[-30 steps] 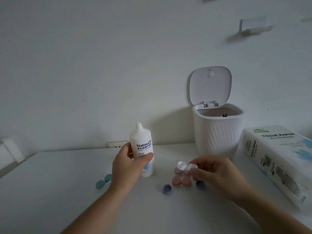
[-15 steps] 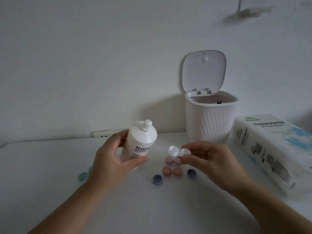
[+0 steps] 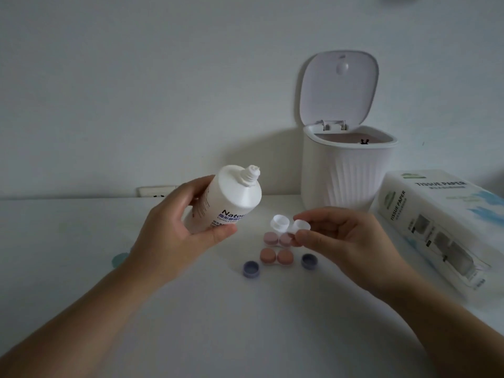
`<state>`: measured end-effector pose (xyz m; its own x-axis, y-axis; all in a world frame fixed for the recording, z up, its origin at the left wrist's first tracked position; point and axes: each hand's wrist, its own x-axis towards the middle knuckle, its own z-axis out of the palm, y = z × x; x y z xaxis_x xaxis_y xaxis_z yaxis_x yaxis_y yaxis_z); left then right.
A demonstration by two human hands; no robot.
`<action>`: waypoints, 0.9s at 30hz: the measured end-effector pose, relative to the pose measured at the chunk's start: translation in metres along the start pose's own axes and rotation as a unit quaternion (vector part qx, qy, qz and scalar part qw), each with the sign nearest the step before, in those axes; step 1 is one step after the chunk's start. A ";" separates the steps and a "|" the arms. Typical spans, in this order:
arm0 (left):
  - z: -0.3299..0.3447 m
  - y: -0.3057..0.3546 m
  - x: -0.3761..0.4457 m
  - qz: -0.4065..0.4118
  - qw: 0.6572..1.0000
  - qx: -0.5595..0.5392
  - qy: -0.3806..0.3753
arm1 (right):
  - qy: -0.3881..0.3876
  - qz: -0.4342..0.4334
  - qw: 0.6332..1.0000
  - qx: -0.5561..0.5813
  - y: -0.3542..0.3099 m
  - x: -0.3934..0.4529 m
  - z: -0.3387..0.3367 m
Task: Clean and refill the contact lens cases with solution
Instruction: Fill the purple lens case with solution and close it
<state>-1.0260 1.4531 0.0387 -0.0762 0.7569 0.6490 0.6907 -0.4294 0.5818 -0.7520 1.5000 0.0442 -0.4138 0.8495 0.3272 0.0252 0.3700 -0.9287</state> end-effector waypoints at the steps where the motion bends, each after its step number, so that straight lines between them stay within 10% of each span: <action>1: -0.001 -0.001 0.000 0.002 1.000 0.014 0.001 | 0.001 0.000 1.000 -0.001 0.000 0.000 0.000; 27: 0.001 -0.008 0.009 0.137 0.970 0.200 -0.014 | -0.055 -0.019 0.997 -0.055 -0.002 -0.004 0.005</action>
<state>-1.0313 1.4634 0.0395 0.1655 0.6571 0.7354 0.9062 -0.3956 0.1495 -0.7547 1.4938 0.0436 -0.5135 0.7896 0.3359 0.1044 0.4460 -0.8889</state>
